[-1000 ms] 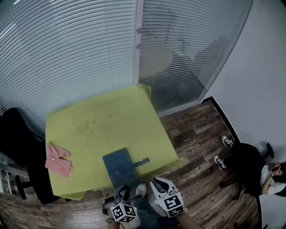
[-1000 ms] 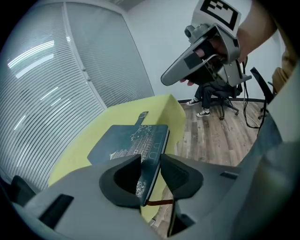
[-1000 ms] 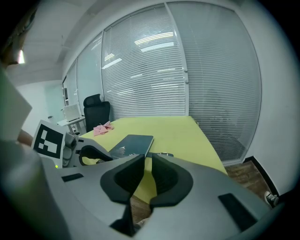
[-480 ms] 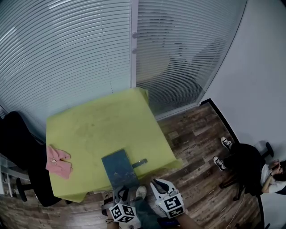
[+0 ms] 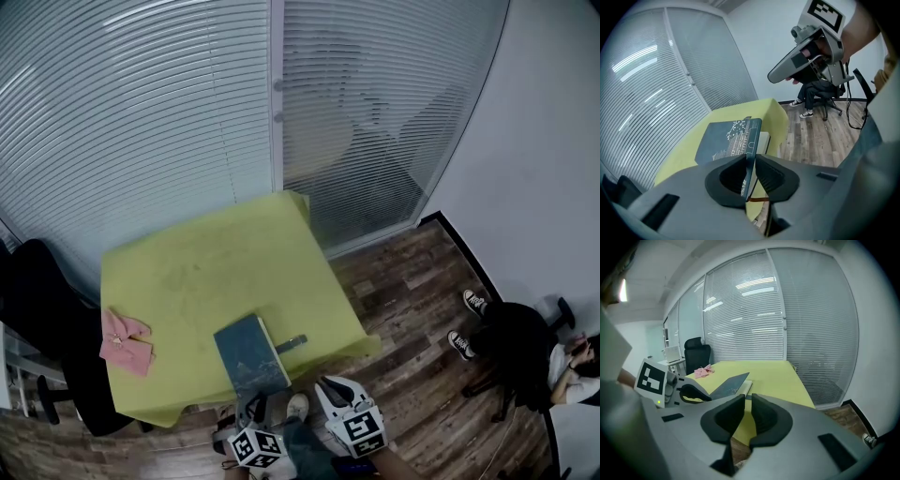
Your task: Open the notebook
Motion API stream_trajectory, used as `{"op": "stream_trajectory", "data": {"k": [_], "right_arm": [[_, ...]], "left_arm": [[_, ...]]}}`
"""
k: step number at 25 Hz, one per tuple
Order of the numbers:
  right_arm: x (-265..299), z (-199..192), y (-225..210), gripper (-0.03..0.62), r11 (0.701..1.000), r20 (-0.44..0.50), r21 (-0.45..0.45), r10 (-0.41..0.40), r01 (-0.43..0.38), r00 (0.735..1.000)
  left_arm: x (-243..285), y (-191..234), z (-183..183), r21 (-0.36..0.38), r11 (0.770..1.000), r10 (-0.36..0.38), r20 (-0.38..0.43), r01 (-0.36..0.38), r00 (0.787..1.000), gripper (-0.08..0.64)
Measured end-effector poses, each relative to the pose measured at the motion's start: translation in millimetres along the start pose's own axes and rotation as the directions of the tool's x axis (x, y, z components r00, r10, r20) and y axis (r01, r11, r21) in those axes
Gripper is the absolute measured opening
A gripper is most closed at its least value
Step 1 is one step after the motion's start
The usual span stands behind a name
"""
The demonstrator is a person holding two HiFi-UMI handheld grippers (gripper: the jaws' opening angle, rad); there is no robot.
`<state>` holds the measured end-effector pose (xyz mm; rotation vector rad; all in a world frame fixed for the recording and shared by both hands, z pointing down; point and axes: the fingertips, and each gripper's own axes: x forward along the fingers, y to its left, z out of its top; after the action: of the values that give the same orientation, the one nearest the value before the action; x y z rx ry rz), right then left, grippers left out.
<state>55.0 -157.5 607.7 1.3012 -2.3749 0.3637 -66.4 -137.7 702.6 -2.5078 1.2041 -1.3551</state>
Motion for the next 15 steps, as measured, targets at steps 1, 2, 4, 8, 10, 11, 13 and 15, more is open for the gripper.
{"op": "stream_trajectory", "data": {"k": [1, 2, 4, 8, 10, 11, 13, 15], "right_arm": [[-1, 1, 0, 0.058, 1.0, 0.003, 0.0, 0.0, 0.0, 1.0], [-1, 2, 0, 0.058, 1.0, 0.007, -0.001, 0.0, 0.0, 1.0], [-1, 6, -1, 0.058, 1.0, 0.016, -0.006, -0.001, 0.001, 1.0], [-6, 4, 1, 0.058, 1.0, 0.016, -0.004, -0.004, 0.004, 1.0], [-7, 7, -1, 0.058, 1.0, 0.029, -0.011, -0.01, 0.01, 1.0], [-8, 8, -1, 0.058, 1.0, 0.032, -0.013, -0.011, 0.011, 0.999], [-11, 8, 1, 0.058, 1.0, 0.032, -0.016, -0.009, 0.009, 0.999], [-14, 10, 3, 0.058, 1.0, 0.034, -0.018, -0.005, 0.006, 0.999]], "left_arm": [[-1, 1, 1, 0.0, 1.0, 0.004, 0.001, -0.004, 1.0, 0.077], [-2, 2, 2, 0.0, 1.0, 0.009, 0.003, -0.009, 1.0, 0.075], [-1, 6, 4, 0.001, 1.0, 0.019, 0.01, -0.019, 1.0, 0.072], [-6, 3, 1, -0.013, 1.0, 0.024, 0.009, -0.024, 1.0, 0.066], [-8, 6, 3, -0.019, 0.999, 0.033, 0.012, -0.033, 0.999, 0.064], [-10, 6, 3, -0.024, 0.999, 0.037, 0.013, -0.036, 0.999, 0.064], [-13, 6, 3, -0.035, 0.998, 0.044, 0.015, -0.044, 0.999, 0.061], [-16, 8, 3, -0.046, 0.997, 0.055, 0.02, -0.054, 0.998, 0.06]]}}
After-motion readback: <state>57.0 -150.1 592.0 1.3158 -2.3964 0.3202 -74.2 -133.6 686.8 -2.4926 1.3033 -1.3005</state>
